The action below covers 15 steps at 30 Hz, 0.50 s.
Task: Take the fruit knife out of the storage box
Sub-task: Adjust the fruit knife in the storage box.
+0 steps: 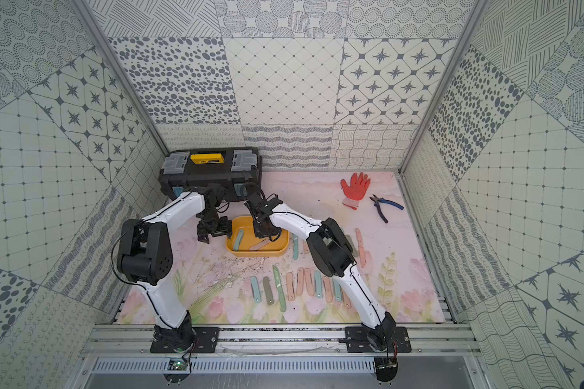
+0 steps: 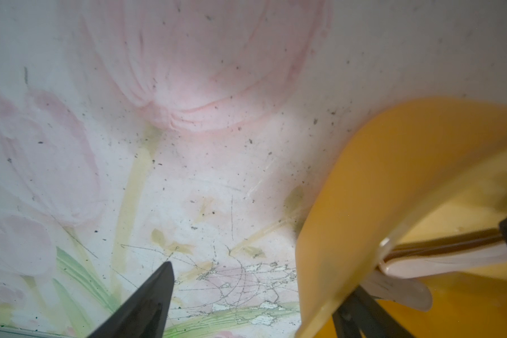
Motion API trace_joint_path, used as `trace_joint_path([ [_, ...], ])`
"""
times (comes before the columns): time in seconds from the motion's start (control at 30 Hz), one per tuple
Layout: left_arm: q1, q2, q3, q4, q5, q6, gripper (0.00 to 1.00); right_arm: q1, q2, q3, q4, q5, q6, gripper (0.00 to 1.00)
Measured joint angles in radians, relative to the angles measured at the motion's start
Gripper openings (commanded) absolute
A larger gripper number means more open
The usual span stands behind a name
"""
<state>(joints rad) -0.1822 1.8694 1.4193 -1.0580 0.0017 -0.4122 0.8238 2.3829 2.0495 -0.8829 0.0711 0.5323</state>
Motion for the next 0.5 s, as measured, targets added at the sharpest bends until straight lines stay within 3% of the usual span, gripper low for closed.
trace_joint_path([
  [0.2,0.0,-0.001,0.0,0.0,0.0,0.0,0.8,-0.013,-0.039,-0.027,0.066,0.014,-0.027,0.32],
  [0.33,0.0,-0.001,0.0,0.0,0.0,0.0,0.8,-0.023,-0.076,-0.039,0.08,0.019,-0.038,0.52],
  [0.5,0.0,-0.001,0.0,0.0,0.0,0.0,0.81,-0.028,-0.069,0.065,-0.039,-0.036,-0.043,0.56],
])
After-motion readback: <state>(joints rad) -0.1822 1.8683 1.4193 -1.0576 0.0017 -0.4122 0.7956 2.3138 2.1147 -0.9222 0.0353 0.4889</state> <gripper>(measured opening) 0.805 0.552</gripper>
